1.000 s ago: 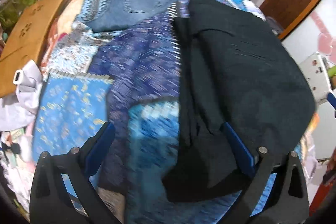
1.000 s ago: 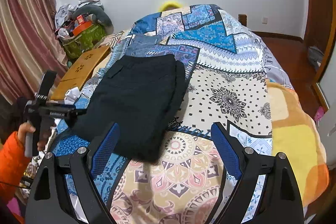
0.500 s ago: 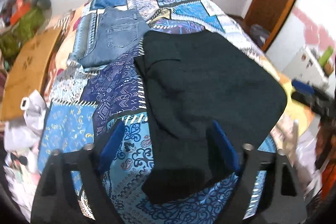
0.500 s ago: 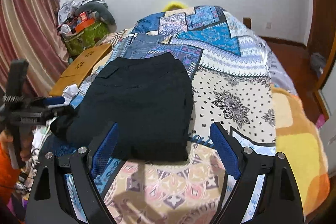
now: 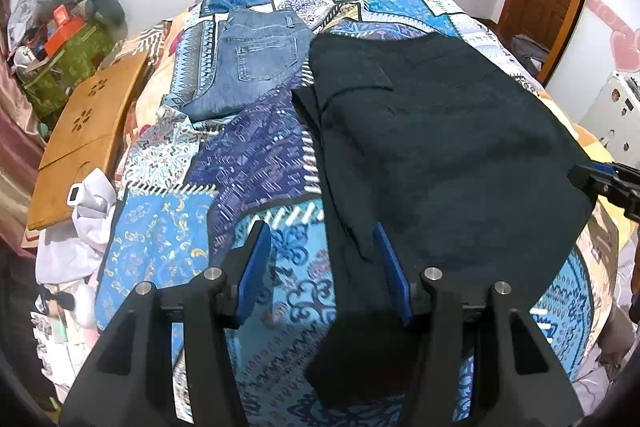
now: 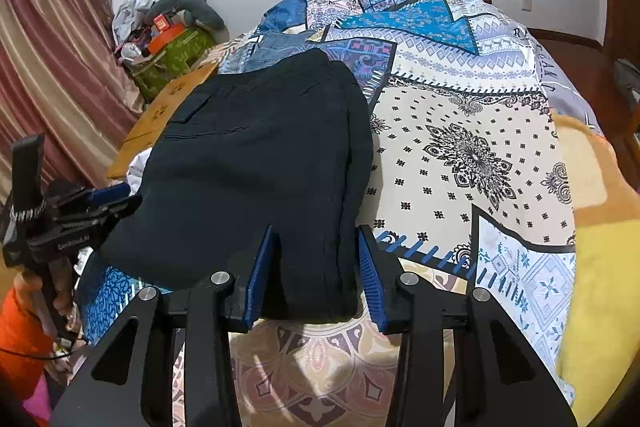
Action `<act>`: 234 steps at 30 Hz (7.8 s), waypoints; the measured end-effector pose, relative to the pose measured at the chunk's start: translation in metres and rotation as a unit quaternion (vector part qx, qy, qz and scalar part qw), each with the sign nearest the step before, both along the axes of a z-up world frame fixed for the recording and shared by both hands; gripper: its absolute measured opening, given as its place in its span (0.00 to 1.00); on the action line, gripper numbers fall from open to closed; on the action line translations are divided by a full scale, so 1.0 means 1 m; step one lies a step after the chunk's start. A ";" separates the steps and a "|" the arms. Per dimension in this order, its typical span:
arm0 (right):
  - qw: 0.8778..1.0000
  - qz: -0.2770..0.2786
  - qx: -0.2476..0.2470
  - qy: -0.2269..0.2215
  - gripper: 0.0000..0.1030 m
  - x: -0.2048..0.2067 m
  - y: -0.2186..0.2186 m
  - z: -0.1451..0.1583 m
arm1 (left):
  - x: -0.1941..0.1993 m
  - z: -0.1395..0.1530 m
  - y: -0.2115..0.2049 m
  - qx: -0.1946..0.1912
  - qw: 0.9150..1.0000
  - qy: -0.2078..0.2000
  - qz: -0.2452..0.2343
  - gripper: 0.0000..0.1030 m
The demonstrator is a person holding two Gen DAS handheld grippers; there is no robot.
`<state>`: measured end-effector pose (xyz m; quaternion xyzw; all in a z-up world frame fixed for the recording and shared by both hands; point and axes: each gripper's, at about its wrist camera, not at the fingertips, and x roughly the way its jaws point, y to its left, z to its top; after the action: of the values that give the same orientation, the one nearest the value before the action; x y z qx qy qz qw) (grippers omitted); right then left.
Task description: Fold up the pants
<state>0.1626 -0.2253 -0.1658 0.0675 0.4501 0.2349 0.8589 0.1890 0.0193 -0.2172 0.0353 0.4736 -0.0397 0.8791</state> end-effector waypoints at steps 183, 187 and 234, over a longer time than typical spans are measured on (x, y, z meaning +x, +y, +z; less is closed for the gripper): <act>0.992 0.078 -0.022 -0.101 0.25 0.220 0.169 0.064 | 0.236 0.055 0.145 -0.048 0.993 -0.083 0.069 0.46; 0.983 0.078 -0.002 -0.169 0.25 0.168 0.158 0.120 | 0.172 0.120 0.132 -0.044 0.986 -0.152 0.059 0.46; 0.922 -0.004 0.065 -0.381 1.00 -0.108 0.096 0.219 | -0.152 0.249 0.050 -0.059 0.919 -0.387 0.049 1.00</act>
<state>0.0551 -0.1293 0.0536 0.0305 0.0723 0.2686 0.9601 0.0367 0.0692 0.0321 -0.0269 0.0940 -0.0074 0.9952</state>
